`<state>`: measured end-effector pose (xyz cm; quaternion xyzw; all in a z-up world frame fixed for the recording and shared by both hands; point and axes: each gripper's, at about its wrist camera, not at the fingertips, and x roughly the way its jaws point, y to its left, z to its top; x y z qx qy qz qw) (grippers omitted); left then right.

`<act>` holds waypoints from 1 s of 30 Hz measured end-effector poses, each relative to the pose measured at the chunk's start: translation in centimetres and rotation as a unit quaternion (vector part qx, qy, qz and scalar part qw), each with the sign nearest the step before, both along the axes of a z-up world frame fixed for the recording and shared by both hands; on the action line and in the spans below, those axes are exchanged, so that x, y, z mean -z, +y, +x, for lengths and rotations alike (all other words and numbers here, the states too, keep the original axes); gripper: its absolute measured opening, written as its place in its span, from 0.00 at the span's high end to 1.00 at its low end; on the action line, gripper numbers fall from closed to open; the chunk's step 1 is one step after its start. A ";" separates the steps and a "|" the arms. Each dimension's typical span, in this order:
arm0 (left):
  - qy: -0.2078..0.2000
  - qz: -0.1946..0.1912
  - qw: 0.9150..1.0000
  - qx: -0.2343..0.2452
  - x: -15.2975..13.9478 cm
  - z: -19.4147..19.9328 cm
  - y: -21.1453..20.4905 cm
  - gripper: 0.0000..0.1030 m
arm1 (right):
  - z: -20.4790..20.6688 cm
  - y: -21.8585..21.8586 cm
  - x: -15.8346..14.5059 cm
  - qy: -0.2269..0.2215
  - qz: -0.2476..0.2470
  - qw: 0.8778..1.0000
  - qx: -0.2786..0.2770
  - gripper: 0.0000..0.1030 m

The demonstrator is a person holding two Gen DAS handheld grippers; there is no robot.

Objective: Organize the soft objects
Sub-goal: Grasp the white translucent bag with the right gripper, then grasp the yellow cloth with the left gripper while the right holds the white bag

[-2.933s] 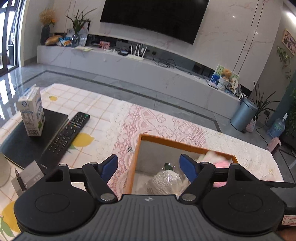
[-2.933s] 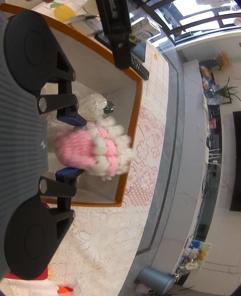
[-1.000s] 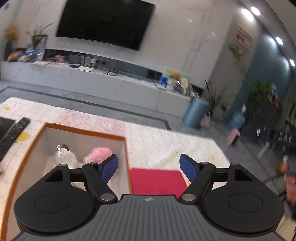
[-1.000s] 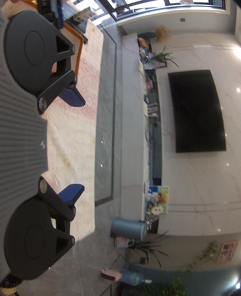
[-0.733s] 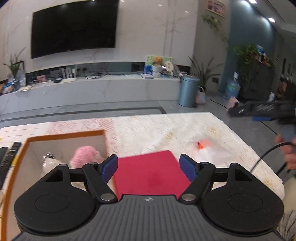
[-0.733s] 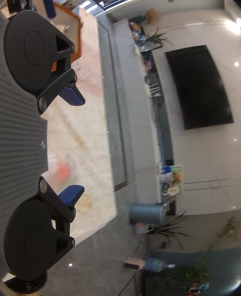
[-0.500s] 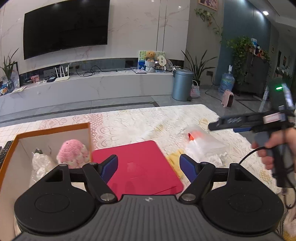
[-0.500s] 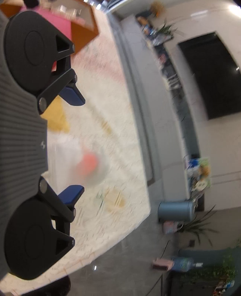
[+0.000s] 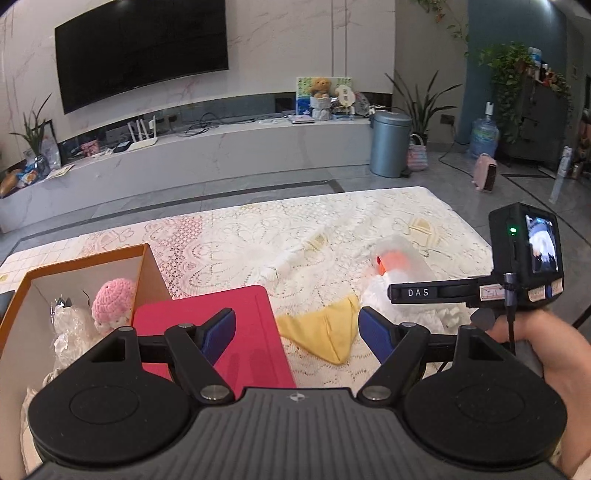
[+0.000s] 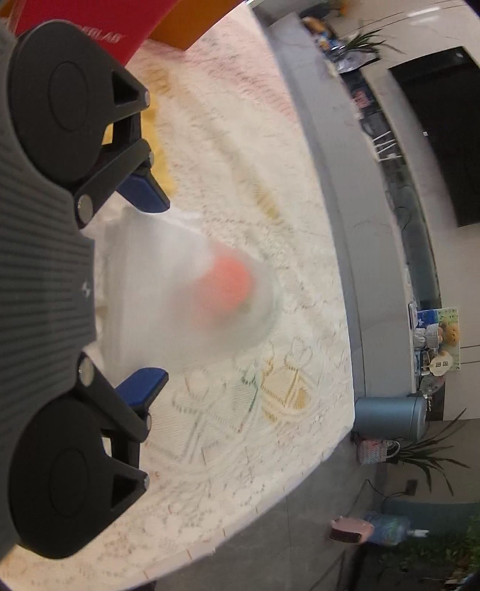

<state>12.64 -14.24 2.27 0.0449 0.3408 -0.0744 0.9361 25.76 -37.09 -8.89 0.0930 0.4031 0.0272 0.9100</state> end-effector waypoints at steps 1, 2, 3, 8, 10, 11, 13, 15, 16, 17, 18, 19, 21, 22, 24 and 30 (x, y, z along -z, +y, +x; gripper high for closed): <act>0.006 0.004 1.000 -0.003 0.1 0.1 -0.2 0.13 | 0.1 -0.2 0.2 0.001 0.018 1.000 -0.009 0.33; 0.012 0.010 1.000 -0.006 0.1 0.1 -0.4 0.13 | 0.3 -0.3 0.5 0.013 0.026 0.999 -0.015 0.51; 0.016 0.016 1.000 -0.009 0.1 0.1 -0.6 0.13 | 0.3 -0.4 0.5 0.023 0.022 0.999 -0.013 0.55; 0.009 0.003 1.000 -0.009 -1.1 -0.7 -0.4 0.13 | -0.8 -1.3 -0.7 0.024 0.012 1.000 -0.011 0.91; 0.002 0.003 1.000 -0.011 -1.7 -1.2 -0.1 0.13 | -1.6 -1.7 -1.5 0.018 0.009 1.000 -0.010 0.94; -0.002 0.005 1.000 -0.011 -1.9 -1.4 -0.1 0.13 | -2.1 -2.0 -1.9 0.015 0.009 1.000 -0.009 0.94; -0.009 0.011 1.000 -0.012 -2.3 -1.7 -0.2 0.13 | -3.3 -2.7 -3.1 0.005 0.015 1.000 -0.001 0.94; -0.011 0.016 1.000 -0.011 -2.5 -1.8 -0.3 0.13 | -4.6 -3.3 -4.2 -0.004 0.022 1.000 0.006 0.94; -0.010 0.019 1.000 -0.009 -2.6 -1.9 -0.4 0.13 | -5.3 -3.6 -4.6 -0.005 0.023 1.000 0.007 0.93; -0.009 0.023 1.000 -0.009 -2.5 -1.8 -0.5 0.13 | -5.9 -3.8 -5.0 -0.004 0.021 1.000 0.007 0.93; -0.008 0.028 1.000 -0.009 -2.5 -1.8 -0.7 0.13 | -6.5 -3.9 -5.1 -0.001 0.016 1.000 0.005 0.93; -0.006 0.033 0.999 -0.008 -2.5 -1.8 -0.9 0.13 | -7.0 -3.9 -5.1 0.004 0.007 1.000 -0.001 0.93; -0.006 0.037 0.999 -0.007 -2.4 -1.8 -1.4 0.13 | -7.7 -3.7 -5.0 0.010 -0.011 1.000 -0.018 0.93; -0.009 0.035 0.999 -0.006 -2.4 -1.8 -1.7 0.13 | -8.0 -3.7 -4.9 0.009 -0.013 1.000 -0.024 0.93; -0.006 0.034 0.999 0.003 -2.2 -1.6 -2.4 0.13 | -8.2 -4.0 -4.8 0.007 -0.003 1.000 -0.025 0.93; 0.042 0.051 0.998 -0.007 -1.2 0.2 -5.6 0.13 | -8.6 -4.7 -5.5 -0.012 0.023 0.999 -0.028 0.93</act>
